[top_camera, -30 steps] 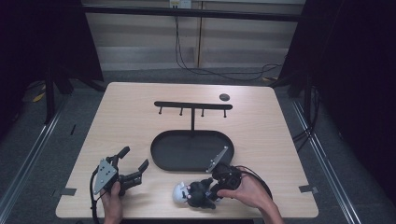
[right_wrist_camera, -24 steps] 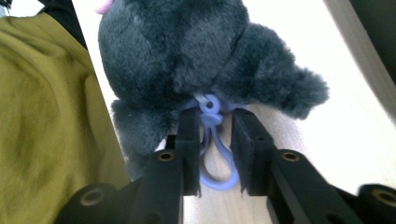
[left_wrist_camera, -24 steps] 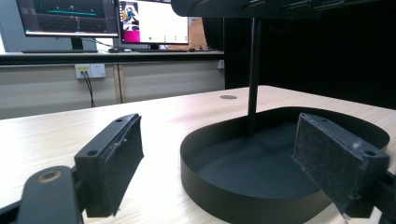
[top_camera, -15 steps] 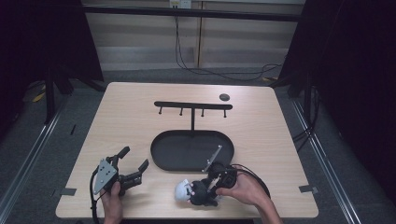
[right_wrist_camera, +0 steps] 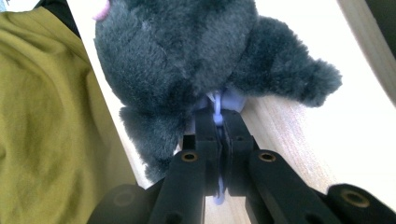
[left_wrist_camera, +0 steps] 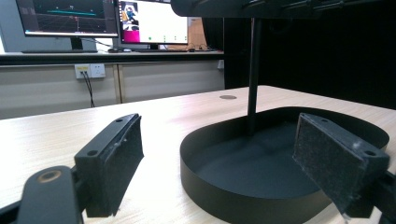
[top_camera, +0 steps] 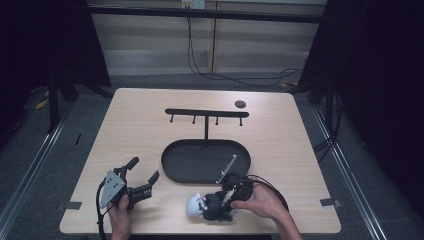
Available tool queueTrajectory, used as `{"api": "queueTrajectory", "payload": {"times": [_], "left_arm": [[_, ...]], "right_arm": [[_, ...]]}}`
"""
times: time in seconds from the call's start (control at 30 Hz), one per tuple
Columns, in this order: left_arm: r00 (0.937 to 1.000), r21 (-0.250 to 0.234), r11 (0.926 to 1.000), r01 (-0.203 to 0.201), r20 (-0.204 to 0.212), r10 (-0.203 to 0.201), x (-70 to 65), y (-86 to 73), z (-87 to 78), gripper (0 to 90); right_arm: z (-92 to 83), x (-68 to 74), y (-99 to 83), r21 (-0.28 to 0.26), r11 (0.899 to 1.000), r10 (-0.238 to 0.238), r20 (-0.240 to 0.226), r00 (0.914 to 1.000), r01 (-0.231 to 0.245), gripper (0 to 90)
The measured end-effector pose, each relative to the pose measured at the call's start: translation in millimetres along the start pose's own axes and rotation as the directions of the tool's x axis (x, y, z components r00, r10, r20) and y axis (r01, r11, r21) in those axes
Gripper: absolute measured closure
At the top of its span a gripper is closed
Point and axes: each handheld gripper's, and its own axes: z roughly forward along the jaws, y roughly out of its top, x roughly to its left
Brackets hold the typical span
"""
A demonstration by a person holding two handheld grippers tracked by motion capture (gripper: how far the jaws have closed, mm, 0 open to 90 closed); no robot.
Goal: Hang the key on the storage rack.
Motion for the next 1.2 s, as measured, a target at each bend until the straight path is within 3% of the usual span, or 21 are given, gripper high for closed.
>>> {"api": "queueTrajectory", "payload": {"times": [0.2,0.47,0.7,0.93,1.2], "left_arm": [[1.0,0.001,1.0,-0.002,0.0,0.002,0.1,0.0,-0.1,15.5],[1.0,0.0,1.0,0.0,0.0,0.0,0.0,0.0,0.0,15.5],[1.0,-0.001,1.0,0.0,0.0,0.0,0.0,0.0,0.0,15.6],[1.0,0.001,1.0,-0.002,0.0,0.002,0.1,0.0,-0.1,15.6],[1.0,0.001,1.0,-0.001,0.001,0.001,0.1,0.0,-0.1,15.6]], "right_arm": [[-11.0,7.6,3.7,-0.019,1.0,-0.02,-0.011,0.9998,0.019,87.4],[-23.7,13.2,13.3,-0.037,0.997,-0.064,0.016,0.9978,0.065,87.3],[-37.7,16.5,23.4,-0.006,0.995,-0.099,0.044,0.9941,0.099,87.3],[-52.4,23.0,36.2,0.034,0.988,-0.15,0.049,0.9874,0.149,87.3],[-70.9,32.9,53.4,0.027,0.981,-0.196,0.093,0.9761,0.195,87.4]]}}
